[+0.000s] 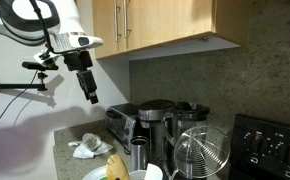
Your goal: Use the white towel to wipe the white plate, then put the white plate on top of the microwave
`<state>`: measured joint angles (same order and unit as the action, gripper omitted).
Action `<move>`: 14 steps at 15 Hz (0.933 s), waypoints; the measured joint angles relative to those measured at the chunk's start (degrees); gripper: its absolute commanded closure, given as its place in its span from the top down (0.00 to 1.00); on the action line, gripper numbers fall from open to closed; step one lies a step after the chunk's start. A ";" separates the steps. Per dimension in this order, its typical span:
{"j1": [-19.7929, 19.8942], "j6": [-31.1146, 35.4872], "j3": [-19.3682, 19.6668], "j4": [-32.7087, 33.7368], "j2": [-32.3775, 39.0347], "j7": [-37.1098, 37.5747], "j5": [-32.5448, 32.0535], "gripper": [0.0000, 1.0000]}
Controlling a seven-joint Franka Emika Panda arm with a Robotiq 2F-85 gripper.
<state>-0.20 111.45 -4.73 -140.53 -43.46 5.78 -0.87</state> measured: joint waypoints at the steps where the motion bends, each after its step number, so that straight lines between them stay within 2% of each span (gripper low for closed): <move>1: 0.00 0.00 0.00 0.00 0.00 0.00 0.00 1.00; 8: -0.17 0.00 0.01 -0.05 0.06 -0.01 0.05 1.00; 10: -1.41 0.80 -0.02 -0.68 0.85 -0.15 1.06 1.00; 14: -6.50 10.26 -0.76 -4.12 5.45 -0.75 5.62 1.00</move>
<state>-6.70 121.71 -5.50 -144.65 -38.02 5.03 4.75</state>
